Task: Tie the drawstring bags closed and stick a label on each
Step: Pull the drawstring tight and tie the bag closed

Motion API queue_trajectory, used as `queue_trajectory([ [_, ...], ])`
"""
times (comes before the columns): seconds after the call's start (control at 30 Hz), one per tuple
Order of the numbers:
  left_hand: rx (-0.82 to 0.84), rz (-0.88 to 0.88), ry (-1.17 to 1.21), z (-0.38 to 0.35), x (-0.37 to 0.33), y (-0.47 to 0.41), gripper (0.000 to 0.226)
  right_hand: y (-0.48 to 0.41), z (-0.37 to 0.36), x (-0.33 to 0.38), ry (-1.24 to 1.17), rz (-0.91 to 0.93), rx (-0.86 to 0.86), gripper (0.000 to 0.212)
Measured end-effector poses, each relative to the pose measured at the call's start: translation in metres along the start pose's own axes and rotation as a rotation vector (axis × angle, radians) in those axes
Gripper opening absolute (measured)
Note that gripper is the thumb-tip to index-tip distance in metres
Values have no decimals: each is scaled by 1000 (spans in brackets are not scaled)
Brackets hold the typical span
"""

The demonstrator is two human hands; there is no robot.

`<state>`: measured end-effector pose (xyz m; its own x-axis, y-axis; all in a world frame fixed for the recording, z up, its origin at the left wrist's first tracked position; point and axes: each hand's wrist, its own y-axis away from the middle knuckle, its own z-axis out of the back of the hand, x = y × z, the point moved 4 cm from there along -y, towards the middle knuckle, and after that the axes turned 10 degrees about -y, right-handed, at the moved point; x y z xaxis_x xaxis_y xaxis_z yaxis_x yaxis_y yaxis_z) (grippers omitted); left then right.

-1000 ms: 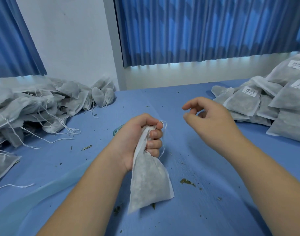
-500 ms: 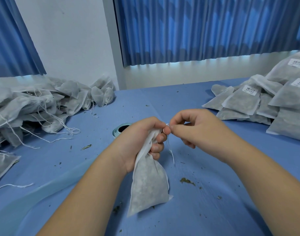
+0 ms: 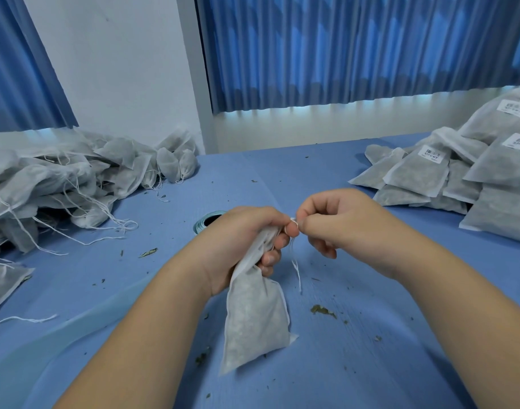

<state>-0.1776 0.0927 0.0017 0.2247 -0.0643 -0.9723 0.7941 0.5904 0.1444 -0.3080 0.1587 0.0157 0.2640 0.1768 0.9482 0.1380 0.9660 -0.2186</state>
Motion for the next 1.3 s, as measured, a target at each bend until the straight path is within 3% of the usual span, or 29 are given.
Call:
queue_trajectory([
  [0.43,-138,-45,3,0,-5,3,7,2,2,1,-32,-15,36,19],
  [0.53,-187,-52,-3,0,-5,2,16,2,2,1,-28,-26,32,10],
  [0.7,-238,-81,-47,1,-5,4,19,2,2,2,-17,-26,35,12],
  [1.03,-323,-132,-4,5,-8,4,16,0,5,3,-166,4,-52,10],
  [1.3,-362,-141,-87,5,-7,4,17,-2,3,4,-141,84,-142,13],
])
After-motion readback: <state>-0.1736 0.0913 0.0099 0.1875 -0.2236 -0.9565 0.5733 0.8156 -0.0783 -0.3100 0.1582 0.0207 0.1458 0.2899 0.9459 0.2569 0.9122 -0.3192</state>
